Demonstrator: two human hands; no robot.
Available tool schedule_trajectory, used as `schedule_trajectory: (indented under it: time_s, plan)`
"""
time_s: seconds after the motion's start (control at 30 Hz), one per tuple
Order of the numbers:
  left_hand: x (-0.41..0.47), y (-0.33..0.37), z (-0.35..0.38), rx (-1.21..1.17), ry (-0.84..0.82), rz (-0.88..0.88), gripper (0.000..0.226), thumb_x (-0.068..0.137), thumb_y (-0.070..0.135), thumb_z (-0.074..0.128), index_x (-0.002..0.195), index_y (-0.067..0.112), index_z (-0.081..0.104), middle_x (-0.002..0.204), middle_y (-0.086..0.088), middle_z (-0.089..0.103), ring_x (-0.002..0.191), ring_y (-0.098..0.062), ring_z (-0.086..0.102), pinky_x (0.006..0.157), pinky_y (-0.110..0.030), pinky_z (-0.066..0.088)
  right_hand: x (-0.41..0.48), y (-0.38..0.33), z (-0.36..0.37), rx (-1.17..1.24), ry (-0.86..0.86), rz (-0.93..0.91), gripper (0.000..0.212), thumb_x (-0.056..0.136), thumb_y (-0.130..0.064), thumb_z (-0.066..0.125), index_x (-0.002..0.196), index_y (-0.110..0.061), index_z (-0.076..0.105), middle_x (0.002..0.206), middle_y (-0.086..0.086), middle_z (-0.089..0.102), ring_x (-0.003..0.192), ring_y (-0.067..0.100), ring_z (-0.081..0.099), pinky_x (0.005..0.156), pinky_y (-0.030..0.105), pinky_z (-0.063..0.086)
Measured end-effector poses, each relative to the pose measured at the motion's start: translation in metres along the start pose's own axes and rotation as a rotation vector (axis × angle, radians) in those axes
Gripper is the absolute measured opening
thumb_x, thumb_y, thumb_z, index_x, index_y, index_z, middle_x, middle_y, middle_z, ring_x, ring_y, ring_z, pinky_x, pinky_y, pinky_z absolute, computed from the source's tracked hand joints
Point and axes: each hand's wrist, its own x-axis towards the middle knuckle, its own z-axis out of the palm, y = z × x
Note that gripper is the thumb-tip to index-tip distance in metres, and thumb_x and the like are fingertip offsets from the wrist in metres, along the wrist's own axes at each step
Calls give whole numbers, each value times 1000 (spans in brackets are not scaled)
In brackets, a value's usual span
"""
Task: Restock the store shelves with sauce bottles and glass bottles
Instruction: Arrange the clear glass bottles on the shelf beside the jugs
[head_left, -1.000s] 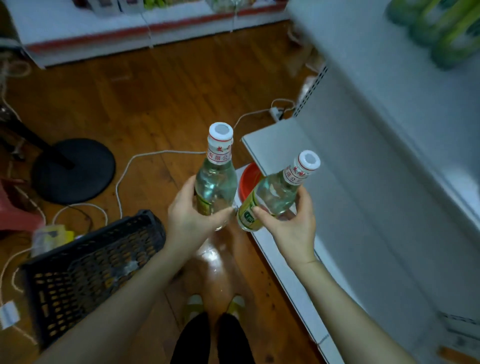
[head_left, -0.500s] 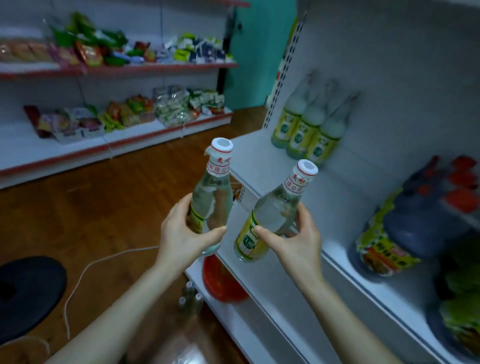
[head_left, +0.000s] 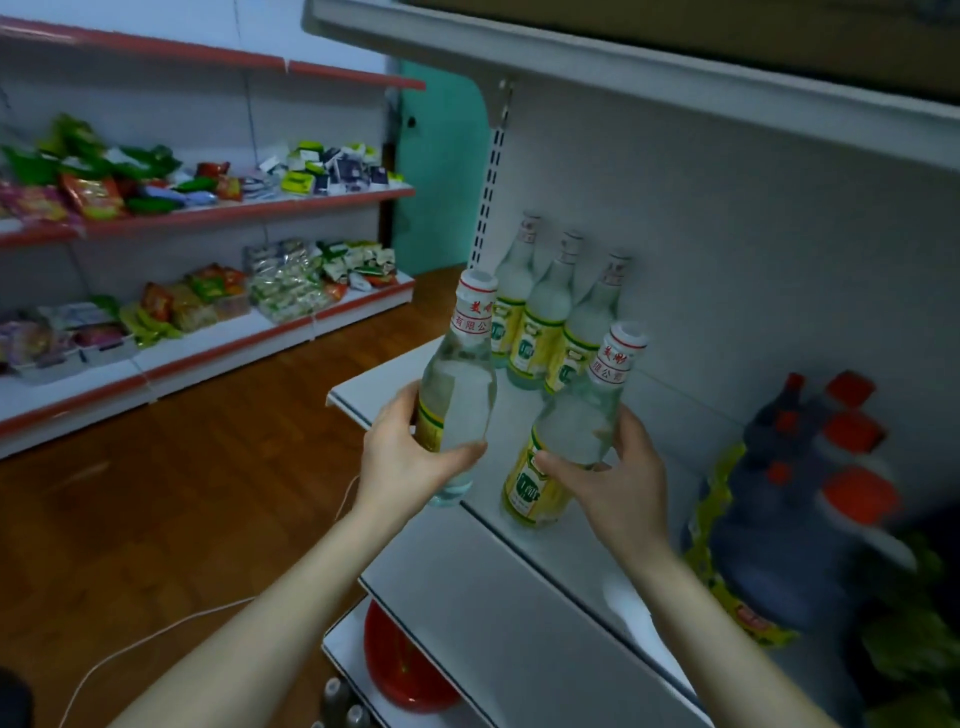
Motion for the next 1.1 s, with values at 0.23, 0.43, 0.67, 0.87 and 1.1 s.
schedule_trajectory:
  time_s: [0.23,0.43,0.67,0.87,1.1]
  plan:
    - [32,-13,28,-7,-134,-4,60,57,23,86,101,34,47,88,24,52,83,3,54,76,-30,53,15,18,-4,-33,108,67,63,61,-5,82,108,-33,52,101,-22,60,88,-16,58,75,13,51]
    - [54,-26,43,28,-218,40,68,57,28,85,115,19,52,100,6,56,91,-15,56,77,-33,51,20,17,4,-68,155,77,67,62,-1,81,104,-41,48,103,-25,56,89,-22,54,79,9,50]
    - [71,-50,45,-2,-453,66,77,50,50,80,118,35,46,109,11,53,104,-7,52,83,-25,50,22,22,11,-61,190,106,68,64,-2,80,118,-28,48,112,-17,57,97,-17,54,82,11,50]
    - [76,-68,34,-25,-604,107,74,66,7,80,113,42,36,104,24,51,94,11,53,76,-4,42,27,25,15,-44,195,124,71,66,-1,78,122,-28,45,117,-12,57,104,-13,53,86,13,48]
    - [79,-76,52,89,-412,114,58,57,26,86,106,12,58,98,-3,52,93,-11,45,74,-23,40,34,27,21,-7,196,125,72,66,3,77,122,-28,44,117,-14,56,104,-9,55,87,14,49]
